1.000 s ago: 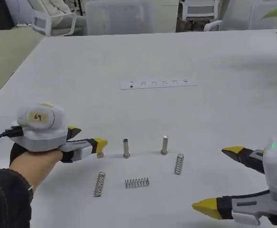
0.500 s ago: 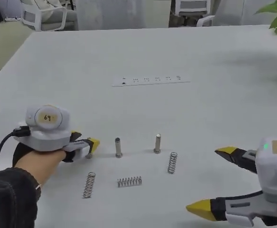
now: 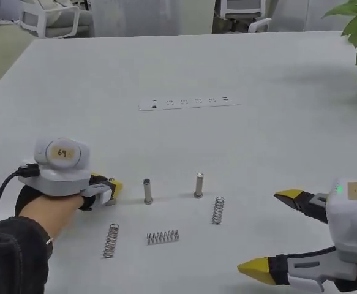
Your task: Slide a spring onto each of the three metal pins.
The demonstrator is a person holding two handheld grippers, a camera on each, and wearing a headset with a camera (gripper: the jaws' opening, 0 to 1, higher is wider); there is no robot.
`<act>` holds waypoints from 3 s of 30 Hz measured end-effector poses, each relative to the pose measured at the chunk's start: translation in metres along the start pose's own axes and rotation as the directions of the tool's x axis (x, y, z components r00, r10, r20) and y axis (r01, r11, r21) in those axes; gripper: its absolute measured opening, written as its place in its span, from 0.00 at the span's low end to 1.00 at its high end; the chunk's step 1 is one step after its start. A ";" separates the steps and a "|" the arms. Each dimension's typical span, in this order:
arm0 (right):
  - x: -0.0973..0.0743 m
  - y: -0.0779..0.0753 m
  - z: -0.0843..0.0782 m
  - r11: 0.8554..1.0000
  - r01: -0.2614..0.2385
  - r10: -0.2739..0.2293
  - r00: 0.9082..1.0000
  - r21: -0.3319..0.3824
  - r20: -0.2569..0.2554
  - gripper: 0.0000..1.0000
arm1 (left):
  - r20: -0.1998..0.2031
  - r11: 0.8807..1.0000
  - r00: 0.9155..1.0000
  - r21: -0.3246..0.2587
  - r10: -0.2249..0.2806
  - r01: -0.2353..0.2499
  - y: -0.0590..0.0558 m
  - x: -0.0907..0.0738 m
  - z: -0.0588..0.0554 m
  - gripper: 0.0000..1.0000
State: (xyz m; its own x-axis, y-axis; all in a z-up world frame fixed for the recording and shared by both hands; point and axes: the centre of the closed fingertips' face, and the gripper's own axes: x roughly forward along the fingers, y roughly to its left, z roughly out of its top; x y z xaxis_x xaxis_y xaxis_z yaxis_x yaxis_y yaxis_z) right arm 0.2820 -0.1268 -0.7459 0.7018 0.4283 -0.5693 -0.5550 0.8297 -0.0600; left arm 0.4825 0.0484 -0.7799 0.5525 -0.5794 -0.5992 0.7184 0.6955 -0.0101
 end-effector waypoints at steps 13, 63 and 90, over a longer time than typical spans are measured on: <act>-0.001 -0.001 0.001 1.000 0.003 -0.003 1.000 0.007 0.008 0.85 | -0.012 0.999 1.000 0.039 0.003 -0.003 0.002 -0.003 0.000 0.02; -0.004 -0.003 0.007 1.000 0.014 -0.014 1.000 -0.004 0.024 0.82 | -0.030 1.000 1.000 0.029 0.000 0.001 0.002 -0.019 0.011 0.00; -0.003 0.006 0.012 0.999 -0.003 0.004 1.000 -0.046 0.019 0.81 | 0.014 1.000 1.000 0.012 -0.013 0.012 -0.005 -0.054 0.007 0.00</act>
State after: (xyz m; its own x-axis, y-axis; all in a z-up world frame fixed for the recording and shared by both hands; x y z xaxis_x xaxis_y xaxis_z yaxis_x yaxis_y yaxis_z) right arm 0.2817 -0.1195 -0.7347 0.7079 0.4378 -0.5542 -0.5767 0.8113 -0.0957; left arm 0.4524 0.0732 -0.7422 0.5495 -0.5942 -0.5874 0.7302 0.6831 -0.0079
